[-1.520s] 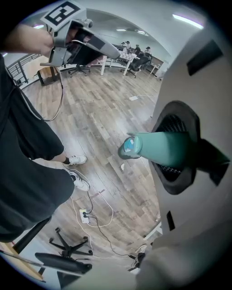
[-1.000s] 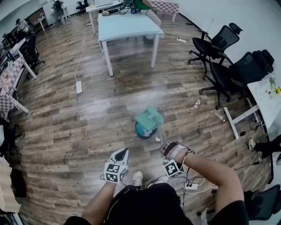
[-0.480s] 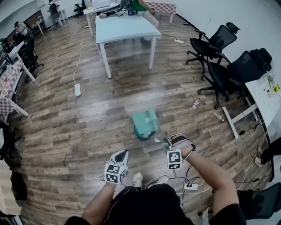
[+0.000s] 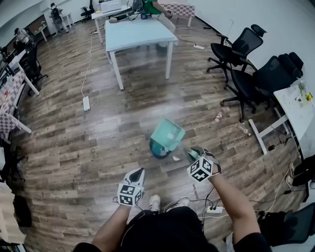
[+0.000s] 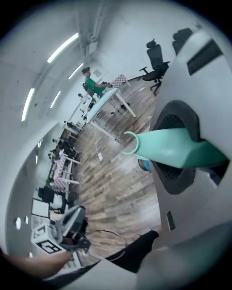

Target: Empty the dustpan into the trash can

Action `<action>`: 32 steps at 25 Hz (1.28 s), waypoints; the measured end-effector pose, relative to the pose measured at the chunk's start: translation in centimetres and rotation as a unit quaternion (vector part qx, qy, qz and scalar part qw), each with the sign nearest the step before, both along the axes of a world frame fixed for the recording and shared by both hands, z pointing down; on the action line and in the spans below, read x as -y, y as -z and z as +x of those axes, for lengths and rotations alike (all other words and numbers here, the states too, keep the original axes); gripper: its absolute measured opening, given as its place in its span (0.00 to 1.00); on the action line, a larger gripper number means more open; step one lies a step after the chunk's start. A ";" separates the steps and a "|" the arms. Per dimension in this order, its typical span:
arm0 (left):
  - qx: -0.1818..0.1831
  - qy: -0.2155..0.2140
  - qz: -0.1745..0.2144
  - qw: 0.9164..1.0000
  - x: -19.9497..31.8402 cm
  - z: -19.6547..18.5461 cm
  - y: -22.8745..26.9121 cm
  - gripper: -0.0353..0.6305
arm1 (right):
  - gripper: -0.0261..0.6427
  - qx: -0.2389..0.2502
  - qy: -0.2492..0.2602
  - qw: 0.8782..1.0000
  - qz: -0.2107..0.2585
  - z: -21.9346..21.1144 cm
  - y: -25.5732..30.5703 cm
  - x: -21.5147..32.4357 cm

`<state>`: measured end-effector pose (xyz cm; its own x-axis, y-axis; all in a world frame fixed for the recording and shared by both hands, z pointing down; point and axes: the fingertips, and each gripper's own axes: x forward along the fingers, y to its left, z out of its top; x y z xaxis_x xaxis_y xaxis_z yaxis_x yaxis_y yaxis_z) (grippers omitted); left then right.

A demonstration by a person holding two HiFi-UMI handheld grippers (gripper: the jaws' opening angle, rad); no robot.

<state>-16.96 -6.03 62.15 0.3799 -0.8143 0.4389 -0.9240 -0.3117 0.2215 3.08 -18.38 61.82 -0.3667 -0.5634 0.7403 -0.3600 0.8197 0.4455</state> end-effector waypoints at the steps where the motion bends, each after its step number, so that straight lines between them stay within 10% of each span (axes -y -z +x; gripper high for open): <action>1: 0.001 0.000 -0.001 1.000 0.0 0.0 0.0 0.07 | 0.19 0.029 -0.031 0.999 -0.009 0.5 0.3 0.4; 18: 0.004 -0.022 -0.002 1.000 0.8 2.2 0.0 0.07 | 0.19 0.243 -0.276 0.930 -0.020 5.9 2.6 -1.4; 32: 0.002 -0.069 0.001 0.998 2.2 6.2 0.0 0.07 | 0.19 0.244 -0.391 0.888 0.010 13.9 1.5 -4.3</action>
<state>-10.72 -8.22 62.10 0.4868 -0.7550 0.4392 -0.8731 -0.4361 0.2180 16.96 -14.03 60.34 -0.1327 -0.7979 0.5880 -0.9692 0.2286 0.0915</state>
